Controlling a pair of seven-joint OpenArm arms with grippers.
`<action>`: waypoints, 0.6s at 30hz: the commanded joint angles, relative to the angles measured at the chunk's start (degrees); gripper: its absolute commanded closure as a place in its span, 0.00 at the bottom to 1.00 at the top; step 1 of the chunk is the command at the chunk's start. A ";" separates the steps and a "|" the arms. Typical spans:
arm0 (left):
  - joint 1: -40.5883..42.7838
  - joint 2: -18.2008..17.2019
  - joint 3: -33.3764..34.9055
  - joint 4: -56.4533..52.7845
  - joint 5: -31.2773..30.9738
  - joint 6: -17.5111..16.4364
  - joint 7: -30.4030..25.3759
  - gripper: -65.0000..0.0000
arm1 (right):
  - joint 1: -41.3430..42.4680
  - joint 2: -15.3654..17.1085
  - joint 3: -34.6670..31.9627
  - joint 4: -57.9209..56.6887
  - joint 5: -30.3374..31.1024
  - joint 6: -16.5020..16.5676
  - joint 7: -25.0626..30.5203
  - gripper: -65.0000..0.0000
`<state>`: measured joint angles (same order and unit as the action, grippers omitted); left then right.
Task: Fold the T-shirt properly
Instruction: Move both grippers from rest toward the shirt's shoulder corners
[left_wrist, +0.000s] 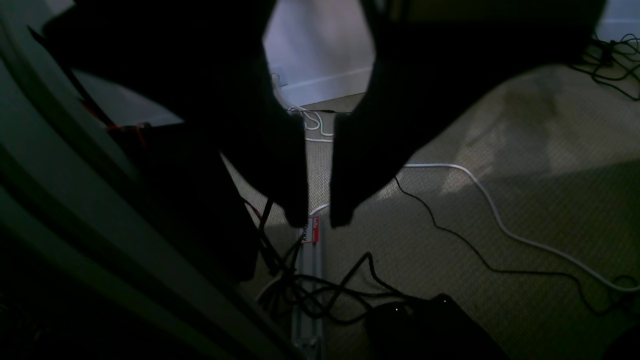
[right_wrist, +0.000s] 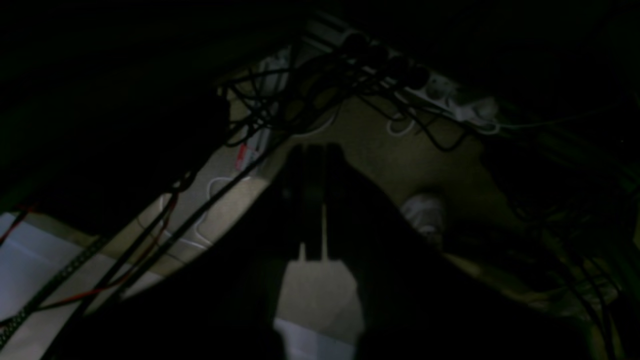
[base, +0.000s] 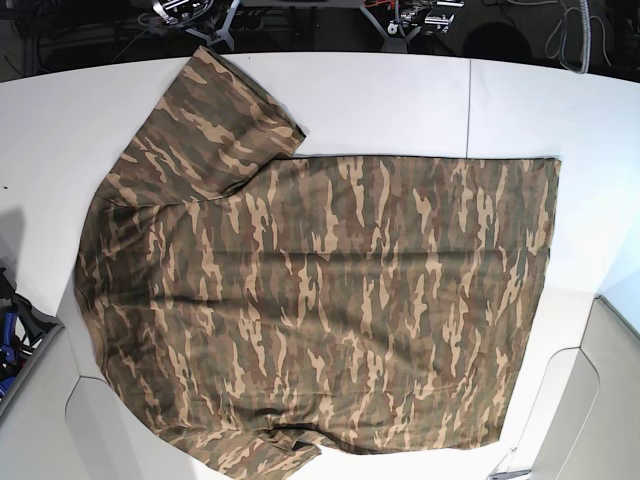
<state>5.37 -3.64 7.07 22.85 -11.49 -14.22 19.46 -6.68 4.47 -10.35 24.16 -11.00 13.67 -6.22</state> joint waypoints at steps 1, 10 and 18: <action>-0.09 0.11 0.09 0.24 -0.26 -0.57 0.00 0.86 | -0.02 0.28 0.15 0.44 0.09 -0.17 0.46 1.00; 1.70 -0.55 0.09 0.39 -0.28 -5.11 0.07 0.86 | -1.07 1.09 0.15 0.59 0.07 -0.13 0.42 1.00; 6.88 -3.21 0.09 3.56 -5.05 -13.90 0.04 0.86 | -7.13 4.42 0.15 6.47 0.11 0.70 0.42 1.00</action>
<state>12.10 -6.68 7.07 26.06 -16.16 -27.31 19.51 -13.56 8.49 -10.28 30.37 -11.07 14.00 -6.20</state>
